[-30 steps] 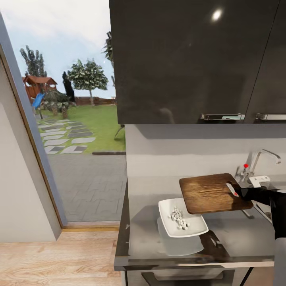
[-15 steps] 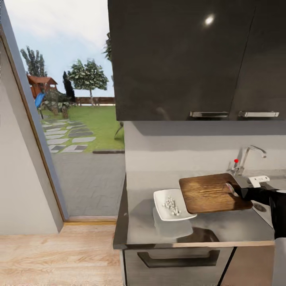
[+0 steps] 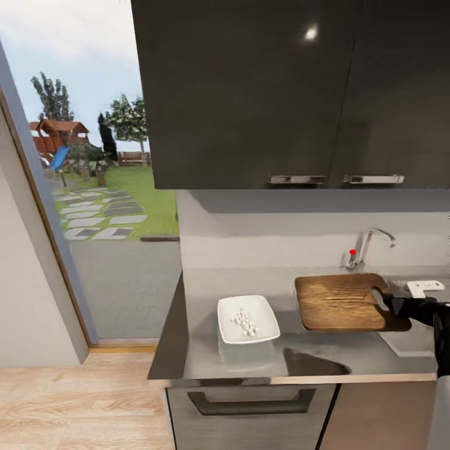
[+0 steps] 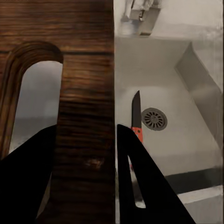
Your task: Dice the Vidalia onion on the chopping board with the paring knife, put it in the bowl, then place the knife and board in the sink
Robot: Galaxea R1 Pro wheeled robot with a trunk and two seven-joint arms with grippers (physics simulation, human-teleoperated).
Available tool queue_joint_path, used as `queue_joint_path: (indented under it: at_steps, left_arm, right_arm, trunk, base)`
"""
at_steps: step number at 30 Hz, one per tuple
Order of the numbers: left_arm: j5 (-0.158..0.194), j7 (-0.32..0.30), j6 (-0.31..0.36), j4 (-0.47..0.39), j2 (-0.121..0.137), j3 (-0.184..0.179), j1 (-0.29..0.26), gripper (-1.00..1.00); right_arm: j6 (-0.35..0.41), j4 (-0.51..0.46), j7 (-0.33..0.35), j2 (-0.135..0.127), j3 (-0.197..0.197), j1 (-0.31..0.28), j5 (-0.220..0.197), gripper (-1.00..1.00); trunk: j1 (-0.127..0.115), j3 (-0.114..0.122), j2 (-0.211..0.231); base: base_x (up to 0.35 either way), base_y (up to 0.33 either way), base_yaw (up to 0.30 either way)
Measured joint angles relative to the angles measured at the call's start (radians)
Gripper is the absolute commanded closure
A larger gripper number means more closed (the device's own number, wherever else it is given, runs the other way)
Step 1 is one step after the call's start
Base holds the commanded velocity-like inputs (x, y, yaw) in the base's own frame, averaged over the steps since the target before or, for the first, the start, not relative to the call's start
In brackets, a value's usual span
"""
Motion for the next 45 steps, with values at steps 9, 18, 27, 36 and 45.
queue_joint_path:
  at_steps: [9,18,27,36,45]
  left_arm:
    - [0.001,0.0,0.0,0.001,0.0,0.0,0.0,-1.0]
    - [0.001,0.0,-0.002,0.0,0.0,0.001,0.0,-1.0]
    - [0.001,0.001,0.0,0.001,0.002,0.002,0.0,-1.0]
    - [0.004,0.092,-0.001,-0.001,0.0,0.004,0.0,-1.0]
    - [0.011,0.117,-0.004,-0.004,0.0,0.006,0.0,-1.0]
  right_arm:
    - [0.028,0.017,-0.2,0.0,-0.02,0.0,-0.085,1.0]
    - [0.015,0.095,-0.94,0.033,0.005,0.0,-0.752,1.0]
    - [-0.093,0.135,-1.123,0.089,0.173,-0.001,-0.803,1.0]
    - [-0.119,0.208,-1.164,0.098,0.177,0.0,-0.807,1.0]
    - [-0.209,0.307,-1.333,0.134,0.169,-0.003,-0.81,1.0]
  trunk:
    - [0.0,0.0,0.0]
    - [0.0,0.0,-0.001]
    - [0.0,0.0,0.0]
    - [0.0,0.0,0.0]
    - [0.0,0.0,0.0]
  base:
    - [0.0,-0.223,0.0]
    - [0.0,-0.048,0.0]
    - [0.0,-0.31,0.0]
    - [0.0,-0.304,0.0]
    - [0.0,-0.022,0.0]
